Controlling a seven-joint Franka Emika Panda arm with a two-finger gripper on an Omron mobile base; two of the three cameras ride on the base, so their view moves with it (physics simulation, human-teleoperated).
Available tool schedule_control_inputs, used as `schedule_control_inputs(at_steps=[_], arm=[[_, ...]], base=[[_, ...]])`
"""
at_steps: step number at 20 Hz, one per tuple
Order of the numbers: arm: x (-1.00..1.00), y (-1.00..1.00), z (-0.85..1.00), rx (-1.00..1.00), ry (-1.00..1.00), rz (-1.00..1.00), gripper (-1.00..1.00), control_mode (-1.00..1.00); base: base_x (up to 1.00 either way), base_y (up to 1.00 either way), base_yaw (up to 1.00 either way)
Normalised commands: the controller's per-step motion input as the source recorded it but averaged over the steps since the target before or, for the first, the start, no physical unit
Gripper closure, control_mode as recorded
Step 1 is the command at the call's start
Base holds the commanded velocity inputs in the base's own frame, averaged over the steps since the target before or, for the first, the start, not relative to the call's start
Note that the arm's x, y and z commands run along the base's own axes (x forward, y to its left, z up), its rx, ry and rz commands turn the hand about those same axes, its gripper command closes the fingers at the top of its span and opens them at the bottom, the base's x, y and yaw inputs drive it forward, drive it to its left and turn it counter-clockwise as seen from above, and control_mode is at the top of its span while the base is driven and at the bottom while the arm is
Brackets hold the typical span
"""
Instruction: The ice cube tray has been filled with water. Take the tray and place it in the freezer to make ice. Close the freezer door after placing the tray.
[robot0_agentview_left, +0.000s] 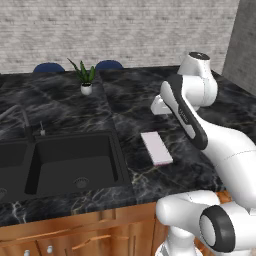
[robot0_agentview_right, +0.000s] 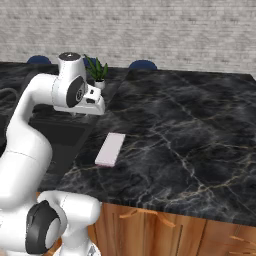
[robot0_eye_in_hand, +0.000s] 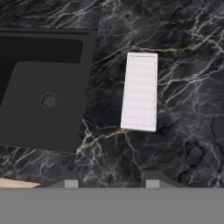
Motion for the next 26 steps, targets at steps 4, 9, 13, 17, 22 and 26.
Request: schedule_control_inputs(at_steps=[4, 9, 13, 17, 22, 26], arm=[[-0.21, 0.0, 0.0, 0.0, -0.02, 0.0, -1.0, -1.0], [-0.22, 0.0, -0.03, 0.0, -0.07, 0.0, -1.0, -1.0], [-0.03, 0.0, -0.14, 0.0, -0.12, 0.0, -1.0, -1.0], [0.1, 0.0, -0.28, -0.03, -0.01, 0.0, -1.0, -1.0], [0.34, 0.0, -0.38, -0.15, 0.0, 0.0, -1.0, -1.0], [0.36, 0.0, -0.18, -0.07, 0.01, 0.0, -1.0, -1.0]], base=[[0.0, 0.0, 0.0], [0.0, 0.0, 0.0], [0.0, 0.0, 0.0], [0.0, 0.0, 0.0], [0.0, 0.0, 0.0], [0.0, 0.0, 0.0]])
